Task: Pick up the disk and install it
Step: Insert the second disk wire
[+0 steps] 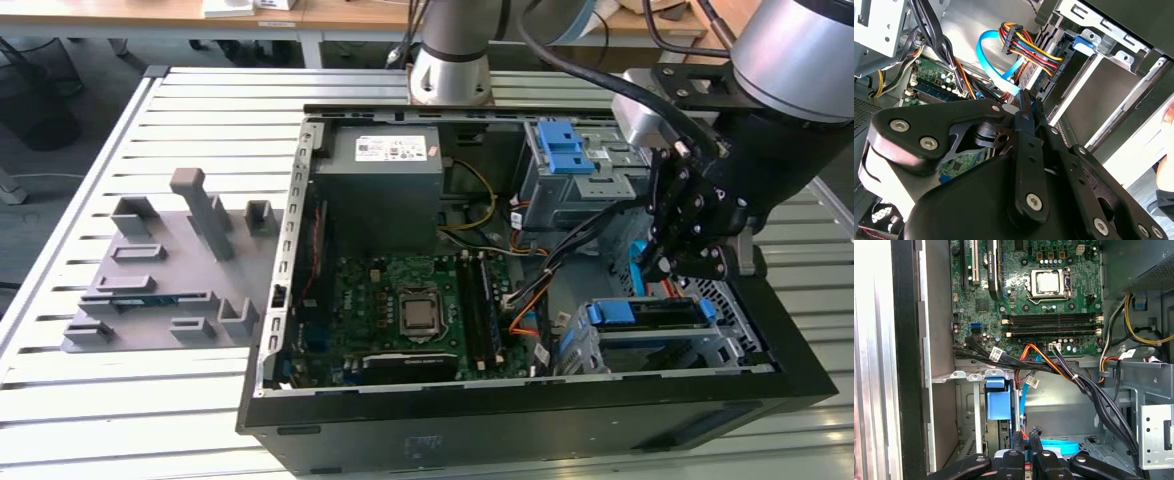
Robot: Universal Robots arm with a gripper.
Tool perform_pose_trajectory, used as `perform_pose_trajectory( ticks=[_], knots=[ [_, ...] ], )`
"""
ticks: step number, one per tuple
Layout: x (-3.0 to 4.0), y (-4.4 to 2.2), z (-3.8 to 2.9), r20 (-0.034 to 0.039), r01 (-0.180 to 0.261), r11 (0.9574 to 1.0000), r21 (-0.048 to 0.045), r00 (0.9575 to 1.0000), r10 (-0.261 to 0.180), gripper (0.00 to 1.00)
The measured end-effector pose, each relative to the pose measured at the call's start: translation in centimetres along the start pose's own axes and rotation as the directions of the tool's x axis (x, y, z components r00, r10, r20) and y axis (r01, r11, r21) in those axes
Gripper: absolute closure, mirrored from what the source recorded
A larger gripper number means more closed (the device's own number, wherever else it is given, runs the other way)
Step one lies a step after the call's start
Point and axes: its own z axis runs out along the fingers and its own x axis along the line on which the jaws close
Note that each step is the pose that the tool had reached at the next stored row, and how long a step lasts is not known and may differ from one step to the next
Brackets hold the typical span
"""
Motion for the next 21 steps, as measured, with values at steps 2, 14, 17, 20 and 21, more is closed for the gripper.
perform_pose_trajectory(
  ticks=[2, 14, 17, 20, 21],
  knots=[
    [0.03, 0.0, 0.03, 0.0001, 0.0, 1.0, 0.0, 1.0, 0.0, 0.84],
    [0.63, -0.04, 0.45, 0.0, 0.0, 1.0, 0.0, 1.0, 0.0, 0.84],
    [0.76, -0.05, 0.56, 0.0004, 0.0, 1.0, -0.0001, 1.0, 0.0, 0.84],
    [1.01, -0.06, 0.71, 0.0006, 0.0, 1.0, -0.0001, 1.0, 0.0, 0.84],
    [1.1, -0.07, 0.76, 0.0007, 0.0, 1.0, -0.0001, 1.0, 0.0, 0.84]
  ],
)
